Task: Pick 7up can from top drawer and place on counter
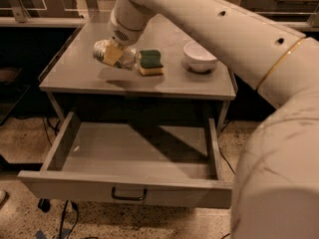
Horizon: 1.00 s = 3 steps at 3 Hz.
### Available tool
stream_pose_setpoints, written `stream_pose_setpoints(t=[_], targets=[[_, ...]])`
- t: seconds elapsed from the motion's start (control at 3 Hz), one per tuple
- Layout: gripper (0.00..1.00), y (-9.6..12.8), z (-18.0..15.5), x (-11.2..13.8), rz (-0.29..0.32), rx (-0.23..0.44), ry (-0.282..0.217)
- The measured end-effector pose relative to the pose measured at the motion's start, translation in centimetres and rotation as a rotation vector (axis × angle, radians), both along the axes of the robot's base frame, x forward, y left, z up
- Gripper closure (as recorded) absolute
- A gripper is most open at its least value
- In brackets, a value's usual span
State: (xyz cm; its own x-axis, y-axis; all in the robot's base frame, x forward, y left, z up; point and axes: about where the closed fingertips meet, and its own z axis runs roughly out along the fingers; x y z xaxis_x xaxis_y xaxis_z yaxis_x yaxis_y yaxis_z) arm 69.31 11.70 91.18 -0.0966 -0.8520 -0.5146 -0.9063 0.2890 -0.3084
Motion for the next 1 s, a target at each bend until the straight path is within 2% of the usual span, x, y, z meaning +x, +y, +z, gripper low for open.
stream_pose_setpoints(t=[0.33, 1.0], targets=[[1.00, 0.1, -0.7, 2.5, 0.008, 0.002, 0.043], [1.00, 1.9, -1.2, 4.9, 0.045, 0.015, 0.133]])
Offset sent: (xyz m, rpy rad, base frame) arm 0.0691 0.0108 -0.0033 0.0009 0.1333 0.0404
